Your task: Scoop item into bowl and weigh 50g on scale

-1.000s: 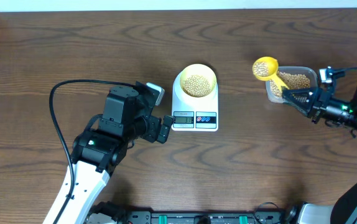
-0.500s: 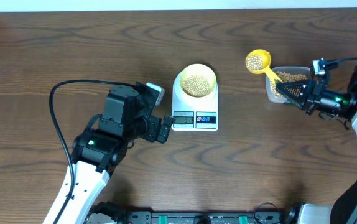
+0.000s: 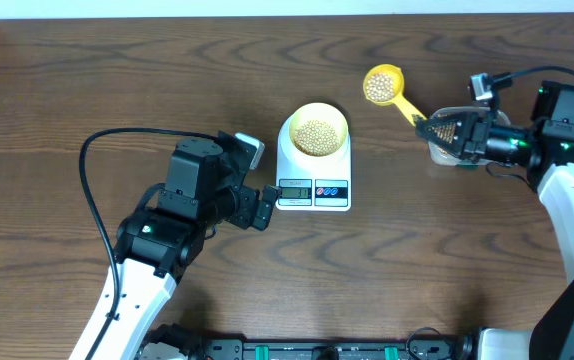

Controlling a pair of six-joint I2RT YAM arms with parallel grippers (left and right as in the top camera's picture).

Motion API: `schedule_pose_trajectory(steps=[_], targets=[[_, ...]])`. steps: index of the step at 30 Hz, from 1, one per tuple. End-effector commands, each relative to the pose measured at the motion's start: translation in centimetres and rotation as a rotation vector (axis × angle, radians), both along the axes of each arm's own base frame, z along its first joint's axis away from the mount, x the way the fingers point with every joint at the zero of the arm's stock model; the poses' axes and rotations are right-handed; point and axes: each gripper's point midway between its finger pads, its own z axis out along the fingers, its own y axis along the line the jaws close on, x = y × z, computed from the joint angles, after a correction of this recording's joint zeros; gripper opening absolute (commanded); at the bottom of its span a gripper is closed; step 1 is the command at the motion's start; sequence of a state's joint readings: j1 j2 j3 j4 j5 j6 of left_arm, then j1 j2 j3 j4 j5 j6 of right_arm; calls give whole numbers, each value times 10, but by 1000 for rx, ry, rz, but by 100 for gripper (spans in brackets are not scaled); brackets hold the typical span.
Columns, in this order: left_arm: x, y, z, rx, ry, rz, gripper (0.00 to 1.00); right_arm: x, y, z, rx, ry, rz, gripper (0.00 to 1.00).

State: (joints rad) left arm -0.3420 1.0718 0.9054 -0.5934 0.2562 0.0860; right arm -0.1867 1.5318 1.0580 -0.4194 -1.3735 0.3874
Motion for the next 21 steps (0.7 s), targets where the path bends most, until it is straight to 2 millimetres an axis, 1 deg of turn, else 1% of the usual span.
schedule_pose_trajectory(steps=[1,3,6,12,16,19,21], targets=[[2,2,0,7,-8,4,98,6,5,-6,-25,57,-25,1],[2,2,0,7,-8,4,98,6,8,-7,-30,55,-17,1],[2,2,0,7,-8,4,98,7,16,-14,-73,54,-20,1],[2,2,0,7,-8,4,98,7,42,-16,-115,7,25,1],[2,2,0,7,-8,4,98,11,55,-26,-191,-13,10,1],[2,2,0,7,-8,4,98,13,59,-31,-227,-17,0,1],[2,2,0,7,-8,4,98,17,58,-37,-268,-16,-27,1]])
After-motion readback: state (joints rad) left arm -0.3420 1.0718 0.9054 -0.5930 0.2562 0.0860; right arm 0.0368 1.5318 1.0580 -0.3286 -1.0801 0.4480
